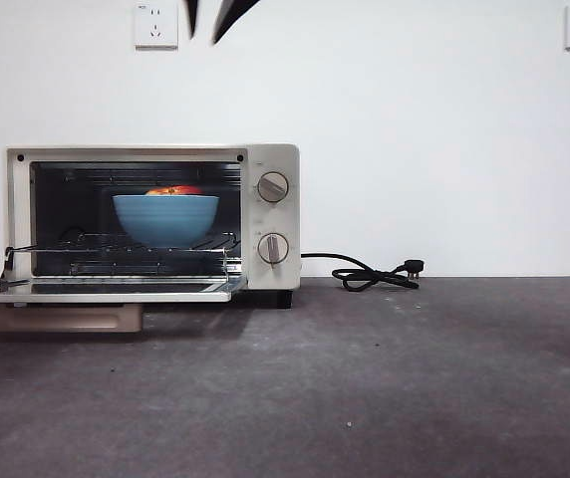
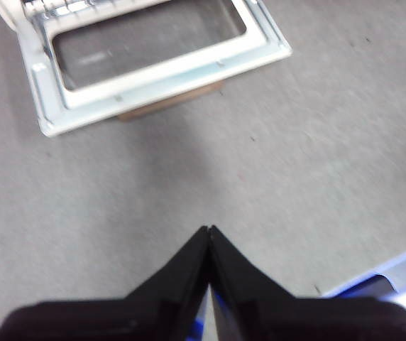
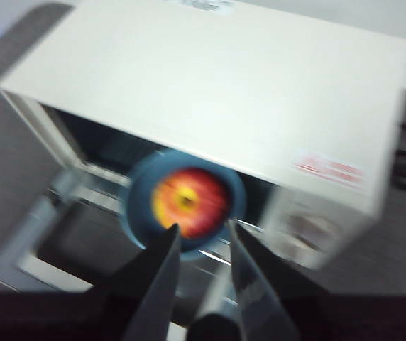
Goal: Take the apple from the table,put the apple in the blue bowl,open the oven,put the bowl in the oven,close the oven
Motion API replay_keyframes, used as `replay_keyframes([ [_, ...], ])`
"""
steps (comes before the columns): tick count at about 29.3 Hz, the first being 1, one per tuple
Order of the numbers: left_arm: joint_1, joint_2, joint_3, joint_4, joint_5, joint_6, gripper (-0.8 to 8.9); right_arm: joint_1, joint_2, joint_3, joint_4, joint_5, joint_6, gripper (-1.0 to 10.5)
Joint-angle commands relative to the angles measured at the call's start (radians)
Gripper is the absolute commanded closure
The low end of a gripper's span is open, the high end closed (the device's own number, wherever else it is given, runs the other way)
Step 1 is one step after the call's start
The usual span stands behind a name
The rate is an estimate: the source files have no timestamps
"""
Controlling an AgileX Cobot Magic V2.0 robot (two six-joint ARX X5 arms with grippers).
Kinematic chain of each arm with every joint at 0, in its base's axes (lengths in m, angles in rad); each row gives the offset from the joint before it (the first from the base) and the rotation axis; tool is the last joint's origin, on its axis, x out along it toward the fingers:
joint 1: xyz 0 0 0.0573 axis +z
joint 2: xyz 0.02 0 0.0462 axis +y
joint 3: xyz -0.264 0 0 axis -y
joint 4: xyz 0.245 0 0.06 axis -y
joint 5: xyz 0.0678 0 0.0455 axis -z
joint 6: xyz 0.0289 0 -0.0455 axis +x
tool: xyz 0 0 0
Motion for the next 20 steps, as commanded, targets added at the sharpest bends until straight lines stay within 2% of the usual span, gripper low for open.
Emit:
replay_keyframes([
  [1,0.033,0.023,-0.008,0.013,-0.002,0.044,8.22,-0.006,-0.05,0.006,-0.079,0.092,-0.055,8.3],
  [3,0.068,0.046,-0.008,0.014,0.009,0.06,8.22,-0.006,-0.091,0.006,-0.134,0.135,-0.084,9.0],
  [5,0.108,0.069,-0.009,0.024,0.01,0.078,8.22,-0.006,-0.132,0.006,-0.178,0.137,-0.127,9.5],
  [9,0.209,0.12,-0.01,0.075,0.058,0.121,8.22,-0.008,-0.212,0.006,-0.285,0.149,-0.174,9.5],
  [15,0.395,0.249,-0.01,0.188,0.253,0.116,8.22,-0.008,-0.345,0.003,-0.297,0.165,-0.215,9.5],
  [20,0.509,0.401,-0.01,0.211,0.412,0.09,8.22,-0.006,-0.47,0.001,-0.3,0.119,-0.233,9.5],
])
